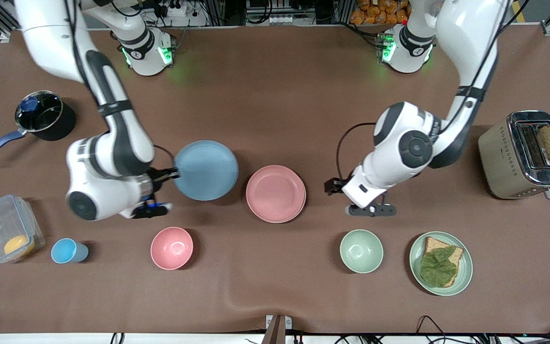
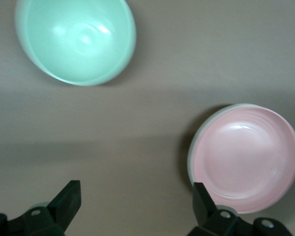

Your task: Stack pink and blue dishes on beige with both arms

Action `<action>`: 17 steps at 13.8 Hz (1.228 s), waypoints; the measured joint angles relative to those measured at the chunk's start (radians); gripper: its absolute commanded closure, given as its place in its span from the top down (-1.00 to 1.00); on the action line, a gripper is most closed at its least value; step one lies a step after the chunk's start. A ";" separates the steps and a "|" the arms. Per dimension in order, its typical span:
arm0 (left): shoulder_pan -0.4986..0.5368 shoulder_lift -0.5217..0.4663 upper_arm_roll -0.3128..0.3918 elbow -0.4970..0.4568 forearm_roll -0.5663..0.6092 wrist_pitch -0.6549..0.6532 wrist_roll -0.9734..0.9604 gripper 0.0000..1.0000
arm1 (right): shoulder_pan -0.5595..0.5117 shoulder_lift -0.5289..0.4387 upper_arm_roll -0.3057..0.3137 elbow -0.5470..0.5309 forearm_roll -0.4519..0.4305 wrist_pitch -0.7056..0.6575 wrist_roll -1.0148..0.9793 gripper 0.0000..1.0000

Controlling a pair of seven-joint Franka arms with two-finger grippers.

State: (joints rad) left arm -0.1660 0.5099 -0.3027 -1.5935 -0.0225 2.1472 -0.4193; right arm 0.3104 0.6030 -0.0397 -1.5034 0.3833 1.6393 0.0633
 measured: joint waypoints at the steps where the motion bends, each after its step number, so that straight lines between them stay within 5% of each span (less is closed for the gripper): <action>1: 0.022 -0.004 0.002 0.006 0.014 -0.010 0.029 1.00 | 0.050 0.003 0.000 0.000 0.020 0.036 0.066 -1.00; 5: 0.120 -0.009 0.006 0.013 0.045 -0.031 0.163 1.00 | 0.180 0.039 0.000 0.001 0.034 0.184 0.205 -1.00; 12: 0.164 -0.128 0.006 0.026 0.166 -0.175 0.185 1.00 | 0.231 0.137 -0.001 0.037 0.099 0.357 0.232 -1.00; 13: 0.177 -0.149 0.006 0.026 0.169 -0.195 0.185 1.00 | 0.231 0.145 -0.001 0.041 0.102 0.363 0.232 -0.84; 14: 0.193 -0.172 0.006 0.027 0.169 -0.213 0.189 1.00 | 0.231 0.149 -0.001 0.044 0.104 0.370 0.232 0.24; 15: 0.208 -0.195 0.007 0.027 0.170 -0.231 0.195 1.00 | 0.231 0.152 -0.001 0.046 0.105 0.380 0.233 0.99; 17: 0.234 -0.237 0.007 0.027 0.170 -0.257 0.199 1.00 | 0.232 0.155 -0.002 0.051 0.112 0.411 0.236 1.00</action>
State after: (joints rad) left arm 0.0679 0.2725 -0.2956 -1.5661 0.1472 1.8907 -0.2204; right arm 0.5422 0.7576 -0.0413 -1.4527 0.4953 2.0502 0.2989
